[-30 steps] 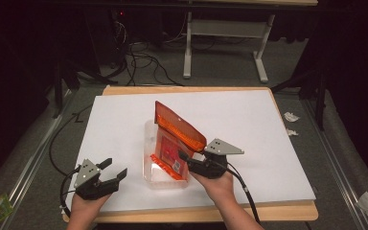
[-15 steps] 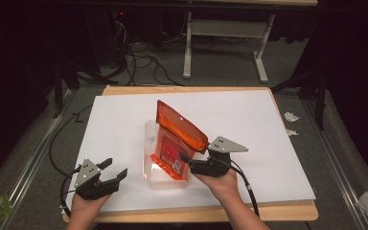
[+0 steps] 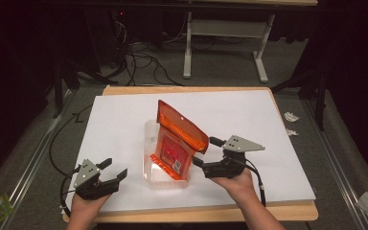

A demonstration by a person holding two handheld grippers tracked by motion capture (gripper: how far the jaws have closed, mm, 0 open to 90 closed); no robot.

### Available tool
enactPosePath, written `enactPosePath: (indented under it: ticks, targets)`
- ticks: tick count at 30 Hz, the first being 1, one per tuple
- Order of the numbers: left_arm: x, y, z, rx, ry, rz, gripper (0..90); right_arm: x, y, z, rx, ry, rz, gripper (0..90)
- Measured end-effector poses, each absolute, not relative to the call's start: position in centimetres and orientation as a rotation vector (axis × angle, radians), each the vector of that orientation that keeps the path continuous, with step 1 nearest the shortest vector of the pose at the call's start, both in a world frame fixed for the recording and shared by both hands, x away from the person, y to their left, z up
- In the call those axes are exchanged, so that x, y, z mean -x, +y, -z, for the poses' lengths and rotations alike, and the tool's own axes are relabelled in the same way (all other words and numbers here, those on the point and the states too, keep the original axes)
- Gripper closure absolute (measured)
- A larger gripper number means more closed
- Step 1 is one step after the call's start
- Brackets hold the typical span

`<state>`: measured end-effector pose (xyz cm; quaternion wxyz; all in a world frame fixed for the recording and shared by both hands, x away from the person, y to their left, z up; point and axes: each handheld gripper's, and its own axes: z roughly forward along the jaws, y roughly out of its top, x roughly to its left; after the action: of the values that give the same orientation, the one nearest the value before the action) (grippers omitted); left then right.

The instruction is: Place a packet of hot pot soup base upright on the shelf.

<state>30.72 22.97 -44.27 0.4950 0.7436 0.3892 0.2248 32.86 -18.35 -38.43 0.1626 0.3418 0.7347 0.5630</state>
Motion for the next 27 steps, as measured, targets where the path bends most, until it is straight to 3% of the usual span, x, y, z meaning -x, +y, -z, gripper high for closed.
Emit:
enactPosePath:
  ticks: [8, 15, 27]
  targets:
    - [-30.6, 23.0, 44.3, -1.801, 0.964, -0.543, 23.9, -31.4, -24.4, 38.4, -1.031, 2.012, -1.55, 3.0]
    - [-30.3, 22.4, 44.3, -1.811, 0.973, -0.56, 18.5, -29.1, -30.9, 40.8, -1.117, 1.886, -1.54, 2.5]
    - [-30.5, 22.0, 44.5, -1.834, 0.97, -0.551, 15.1, -29.7, -30.9, 42.1, -1.152, 1.938, -1.487, 1.7]
